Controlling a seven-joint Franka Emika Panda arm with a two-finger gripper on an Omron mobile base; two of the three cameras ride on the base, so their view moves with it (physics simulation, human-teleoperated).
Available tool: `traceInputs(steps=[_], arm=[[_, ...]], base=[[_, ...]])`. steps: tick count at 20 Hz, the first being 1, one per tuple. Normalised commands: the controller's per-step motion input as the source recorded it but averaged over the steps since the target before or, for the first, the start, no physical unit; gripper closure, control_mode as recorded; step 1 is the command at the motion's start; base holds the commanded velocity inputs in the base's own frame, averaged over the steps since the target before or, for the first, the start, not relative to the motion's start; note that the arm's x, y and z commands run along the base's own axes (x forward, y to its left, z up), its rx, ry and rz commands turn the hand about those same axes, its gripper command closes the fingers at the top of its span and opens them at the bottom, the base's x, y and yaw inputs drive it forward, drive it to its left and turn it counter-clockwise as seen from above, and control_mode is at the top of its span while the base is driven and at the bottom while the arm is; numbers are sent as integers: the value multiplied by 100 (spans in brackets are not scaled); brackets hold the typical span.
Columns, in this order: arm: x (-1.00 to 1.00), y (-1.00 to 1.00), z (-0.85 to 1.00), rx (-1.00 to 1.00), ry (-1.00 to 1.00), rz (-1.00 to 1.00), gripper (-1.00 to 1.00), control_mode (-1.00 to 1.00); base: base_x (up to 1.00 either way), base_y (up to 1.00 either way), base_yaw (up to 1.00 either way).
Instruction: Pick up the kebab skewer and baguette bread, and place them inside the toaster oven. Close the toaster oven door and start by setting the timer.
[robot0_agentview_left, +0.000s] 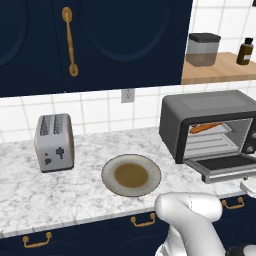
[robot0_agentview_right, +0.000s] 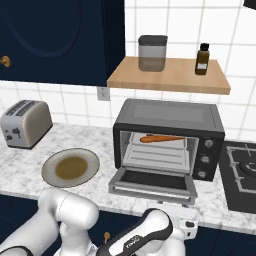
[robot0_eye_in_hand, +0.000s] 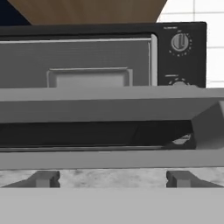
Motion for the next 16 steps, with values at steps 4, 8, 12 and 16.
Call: traceInputs(steps=[4, 8, 12, 16], arm=[[21, 17, 28, 0, -4, 0, -100, -100], [24, 19, 31, 0, -4, 0, -100, -100], [25, 20, 31, 0, -3, 0, -100, -100], [29, 23, 27, 0, 0, 0, -100, -100]], base=[[0, 0, 0], [0, 0, 0], [0, 0, 0], [0, 0, 0]])
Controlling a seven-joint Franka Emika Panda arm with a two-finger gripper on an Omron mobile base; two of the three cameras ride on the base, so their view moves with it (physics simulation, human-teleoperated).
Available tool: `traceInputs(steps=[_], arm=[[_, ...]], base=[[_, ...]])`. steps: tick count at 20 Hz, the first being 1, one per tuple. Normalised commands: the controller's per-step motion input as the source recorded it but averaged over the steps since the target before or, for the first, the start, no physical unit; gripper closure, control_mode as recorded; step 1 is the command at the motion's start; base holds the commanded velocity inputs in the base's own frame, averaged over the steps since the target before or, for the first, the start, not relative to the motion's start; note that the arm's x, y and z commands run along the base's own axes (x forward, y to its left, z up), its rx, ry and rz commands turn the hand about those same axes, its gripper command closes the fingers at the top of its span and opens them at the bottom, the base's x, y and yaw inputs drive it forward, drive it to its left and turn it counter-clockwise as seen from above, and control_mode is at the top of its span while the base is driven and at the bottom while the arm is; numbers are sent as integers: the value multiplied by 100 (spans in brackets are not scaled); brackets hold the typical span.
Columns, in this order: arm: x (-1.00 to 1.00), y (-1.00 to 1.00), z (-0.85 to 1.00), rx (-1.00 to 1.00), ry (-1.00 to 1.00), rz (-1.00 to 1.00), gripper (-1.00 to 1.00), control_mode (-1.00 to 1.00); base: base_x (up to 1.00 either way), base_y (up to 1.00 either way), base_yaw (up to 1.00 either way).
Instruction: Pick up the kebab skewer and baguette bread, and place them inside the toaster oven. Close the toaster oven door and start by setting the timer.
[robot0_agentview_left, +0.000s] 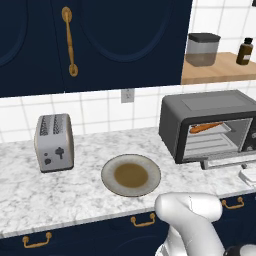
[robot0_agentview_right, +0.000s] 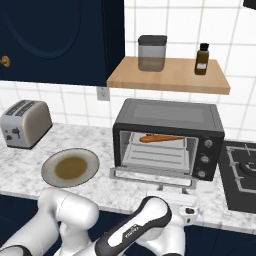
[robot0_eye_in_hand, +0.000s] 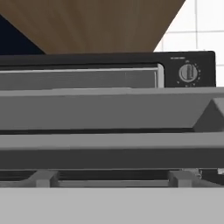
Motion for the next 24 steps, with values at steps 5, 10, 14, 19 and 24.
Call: traceInputs(steps=[5, 10, 14, 19, 24], arm=[[32, 21, 16, 0, 0, 0, -100, -100], [43, 22, 6, 0, 0, 0, -100, -100], [48, 24, 6, 0, 0, 0, -100, -100], [48, 25, 4, 0, 0, 0, -100, -100], [47, 24, 5, 0, 0, 0, -100, -100]], base=[[0, 0, 0], [0, 0, 0], [0, 0, 0], [0, 0, 0], [0, 0, 0]])
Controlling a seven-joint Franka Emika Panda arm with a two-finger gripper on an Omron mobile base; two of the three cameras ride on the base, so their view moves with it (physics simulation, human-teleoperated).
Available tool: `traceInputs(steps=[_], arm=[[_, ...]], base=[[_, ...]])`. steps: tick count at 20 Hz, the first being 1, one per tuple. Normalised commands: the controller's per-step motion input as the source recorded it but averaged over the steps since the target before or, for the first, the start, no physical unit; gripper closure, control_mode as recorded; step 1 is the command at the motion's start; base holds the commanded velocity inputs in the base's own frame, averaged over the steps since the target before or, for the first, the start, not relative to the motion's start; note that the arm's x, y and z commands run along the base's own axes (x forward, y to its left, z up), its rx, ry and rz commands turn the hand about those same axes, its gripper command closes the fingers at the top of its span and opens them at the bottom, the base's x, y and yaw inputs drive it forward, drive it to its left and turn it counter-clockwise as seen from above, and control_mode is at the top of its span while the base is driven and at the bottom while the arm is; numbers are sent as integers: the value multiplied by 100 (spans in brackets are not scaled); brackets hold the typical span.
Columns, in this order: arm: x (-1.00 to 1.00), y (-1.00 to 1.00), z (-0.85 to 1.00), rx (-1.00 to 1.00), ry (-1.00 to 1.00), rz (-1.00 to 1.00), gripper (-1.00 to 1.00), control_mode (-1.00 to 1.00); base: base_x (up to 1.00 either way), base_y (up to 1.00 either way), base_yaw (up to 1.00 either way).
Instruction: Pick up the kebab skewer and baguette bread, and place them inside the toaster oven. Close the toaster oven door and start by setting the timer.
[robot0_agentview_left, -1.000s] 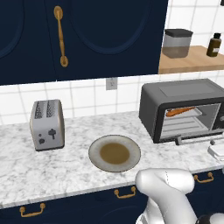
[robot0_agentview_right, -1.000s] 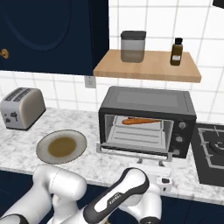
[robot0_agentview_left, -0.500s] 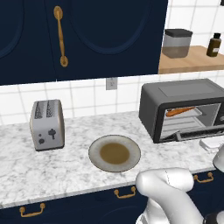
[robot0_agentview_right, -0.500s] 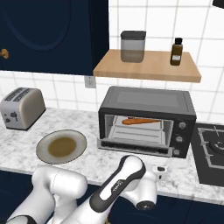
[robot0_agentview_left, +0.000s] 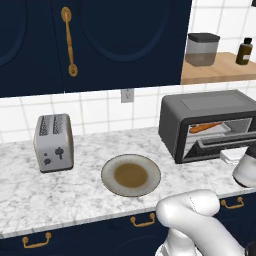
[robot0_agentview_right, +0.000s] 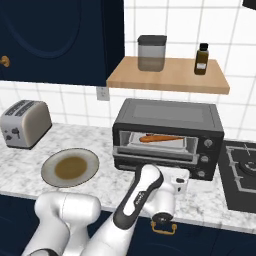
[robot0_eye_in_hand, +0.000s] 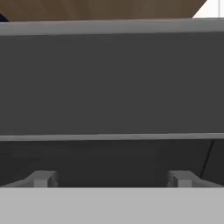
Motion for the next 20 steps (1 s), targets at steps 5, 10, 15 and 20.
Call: traceInputs(steps=[5, 10, 15, 20], arm=[[41, 17, 1, 0, 0, 0, -100, -100], [35, 9, 1, 0, 1, 0, -100, -100], [37, 5, 0, 0, 5, 0, -100, -100], [3, 0, 0, 0, 7, 0, -100, -100]], base=[[0, 0, 0], [0, 0, 0], [0, 0, 0], [0, 0, 0]])
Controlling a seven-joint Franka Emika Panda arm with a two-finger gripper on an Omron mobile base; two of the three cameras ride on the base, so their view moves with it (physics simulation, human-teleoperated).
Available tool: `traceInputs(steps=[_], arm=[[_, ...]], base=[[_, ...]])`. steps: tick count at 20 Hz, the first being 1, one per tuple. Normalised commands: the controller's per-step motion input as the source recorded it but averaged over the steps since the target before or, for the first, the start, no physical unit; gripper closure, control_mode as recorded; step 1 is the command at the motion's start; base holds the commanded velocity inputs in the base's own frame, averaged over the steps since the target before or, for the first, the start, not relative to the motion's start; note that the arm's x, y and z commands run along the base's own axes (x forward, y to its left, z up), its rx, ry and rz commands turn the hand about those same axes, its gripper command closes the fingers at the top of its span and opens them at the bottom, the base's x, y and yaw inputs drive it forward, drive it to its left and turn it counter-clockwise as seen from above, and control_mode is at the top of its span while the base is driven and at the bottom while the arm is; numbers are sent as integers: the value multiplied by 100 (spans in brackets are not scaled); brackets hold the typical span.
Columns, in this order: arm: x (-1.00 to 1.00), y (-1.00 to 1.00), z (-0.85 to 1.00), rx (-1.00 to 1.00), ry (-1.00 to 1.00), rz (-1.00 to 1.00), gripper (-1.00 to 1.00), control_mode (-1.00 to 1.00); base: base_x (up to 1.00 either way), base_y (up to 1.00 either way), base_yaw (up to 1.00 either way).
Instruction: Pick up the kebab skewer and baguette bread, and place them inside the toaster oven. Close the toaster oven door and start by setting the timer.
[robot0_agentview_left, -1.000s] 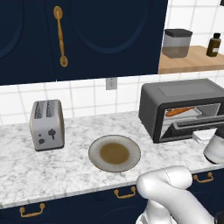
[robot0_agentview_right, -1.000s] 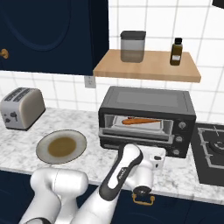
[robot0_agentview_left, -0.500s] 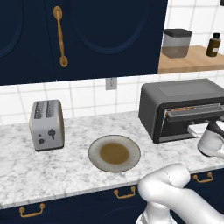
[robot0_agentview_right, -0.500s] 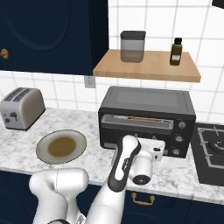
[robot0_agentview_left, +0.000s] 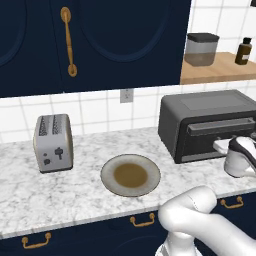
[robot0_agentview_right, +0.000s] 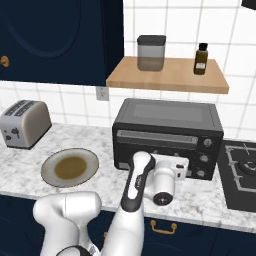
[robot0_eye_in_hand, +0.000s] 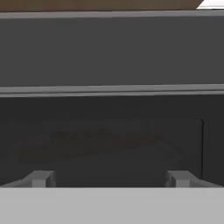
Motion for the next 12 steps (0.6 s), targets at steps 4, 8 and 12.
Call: traceInputs(steps=[4, 8, 12], arm=[[-3, -2, 3, 0, 2, 0, -100, -100], [-30, -19, 9, 0, 4, 0, -100, -100], [-37, -26, 1, 0, 5, 0, -100, -100]], base=[[0, 0, 0], [0, 0, 0], [0, 0, 0]])
